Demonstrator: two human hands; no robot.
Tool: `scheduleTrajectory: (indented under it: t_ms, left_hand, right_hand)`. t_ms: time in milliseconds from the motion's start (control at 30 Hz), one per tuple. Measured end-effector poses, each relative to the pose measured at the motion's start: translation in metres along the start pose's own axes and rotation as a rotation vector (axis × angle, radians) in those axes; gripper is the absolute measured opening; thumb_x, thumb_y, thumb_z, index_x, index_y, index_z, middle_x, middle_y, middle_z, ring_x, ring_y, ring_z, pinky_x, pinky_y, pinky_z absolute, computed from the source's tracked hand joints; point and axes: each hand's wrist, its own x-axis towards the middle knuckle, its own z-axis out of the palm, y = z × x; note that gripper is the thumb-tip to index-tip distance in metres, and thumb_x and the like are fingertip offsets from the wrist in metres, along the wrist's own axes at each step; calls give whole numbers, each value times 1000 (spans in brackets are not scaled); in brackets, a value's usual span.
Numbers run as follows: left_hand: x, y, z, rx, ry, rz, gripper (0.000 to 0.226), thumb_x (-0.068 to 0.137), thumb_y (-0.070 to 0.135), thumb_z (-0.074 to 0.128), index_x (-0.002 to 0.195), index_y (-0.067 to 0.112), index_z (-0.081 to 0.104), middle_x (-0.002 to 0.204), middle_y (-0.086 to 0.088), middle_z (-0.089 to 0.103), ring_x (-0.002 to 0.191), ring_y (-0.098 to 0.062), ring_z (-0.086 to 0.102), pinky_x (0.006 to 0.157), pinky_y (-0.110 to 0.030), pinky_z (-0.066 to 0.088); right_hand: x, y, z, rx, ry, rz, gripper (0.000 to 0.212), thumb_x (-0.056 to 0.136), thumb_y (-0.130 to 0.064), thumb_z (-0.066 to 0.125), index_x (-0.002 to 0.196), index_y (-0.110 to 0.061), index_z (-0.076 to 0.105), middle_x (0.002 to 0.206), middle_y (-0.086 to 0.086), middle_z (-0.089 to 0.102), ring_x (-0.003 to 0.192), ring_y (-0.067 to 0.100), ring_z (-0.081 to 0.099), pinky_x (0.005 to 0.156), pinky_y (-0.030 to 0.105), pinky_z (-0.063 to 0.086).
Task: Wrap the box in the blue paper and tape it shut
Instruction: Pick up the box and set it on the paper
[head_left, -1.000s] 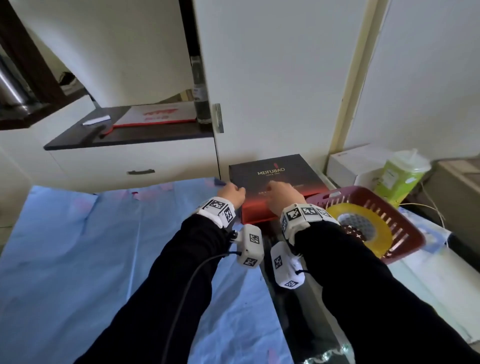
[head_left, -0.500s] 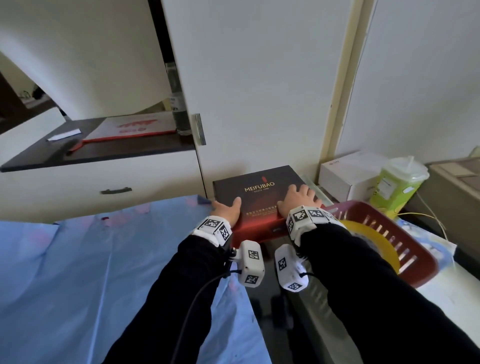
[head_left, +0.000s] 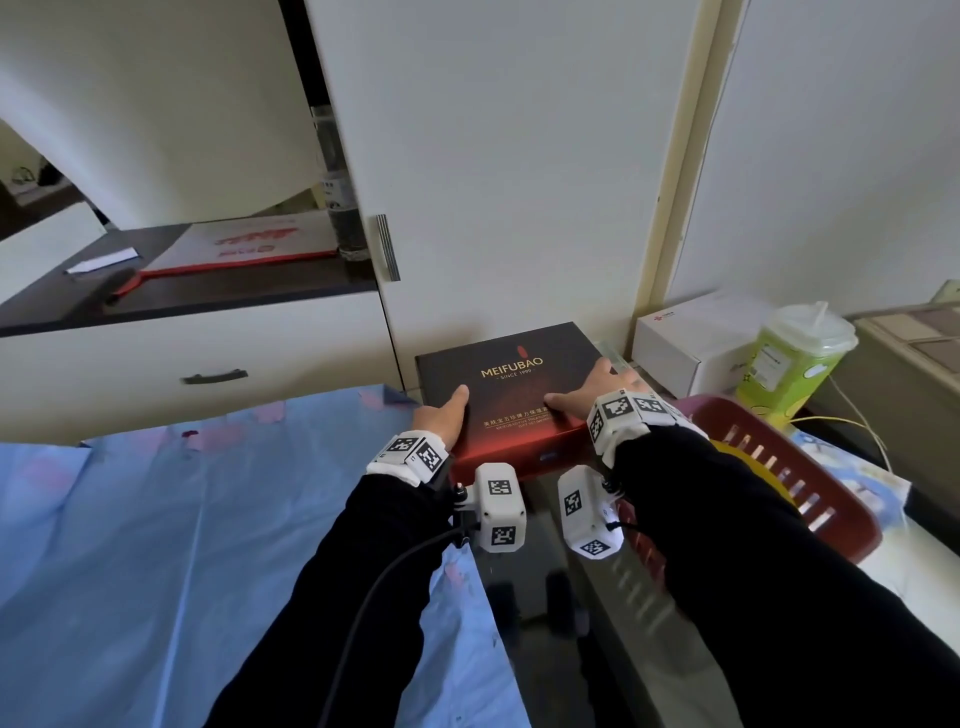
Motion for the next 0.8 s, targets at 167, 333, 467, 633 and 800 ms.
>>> scheduleTrajectory:
  t_ms: [167,333,467,633,800]
  left_hand:
    - [-21,-30,-23,-124,17,-14,81,87,51,54,140,-6,32,145,-16,41,131,-30,44,111,-38,34]
    - [-35,-68,-53,-267,94,-31,102,52,67,64,133,6,47,134,-12,55,118,-31,56,105,-45,42]
    - [-38,-91,-75,-417,125,-49,92,52,55,73,127,9,47,124,-11,59,112,-31,59,101,-47,45]
    - [-49,-103,-89,-555,73,-95,101,48,46,74,133,12,32,126,-14,54,113,-32,57,100,-52,44]
    - [-35,-114,-102,-599,116,-92,107,39,52,73,130,7,40,124,-14,57,112,-33,58,100,-53,44]
  right_hand:
    - [-30,-7,16,-14,-29,0,88,80,-54,62,144,-10,22,144,23,31,135,39,30,113,48,26]
    - [-58,-18,41,-13,-70,-15,84,81,-54,60,144,-11,24,144,22,31,135,38,30,114,48,25]
    - [-73,-28,58,-1,-105,-34,83,82,-55,59,144,-11,24,145,23,30,136,39,28,114,49,24]
    - [-81,-36,69,-16,-115,-55,83,81,-55,60,144,-12,25,146,23,29,136,39,28,114,49,24]
    - [-80,-48,76,-3,-49,-139,82,78,-61,59,142,-18,30,146,19,29,138,36,24,113,48,20]
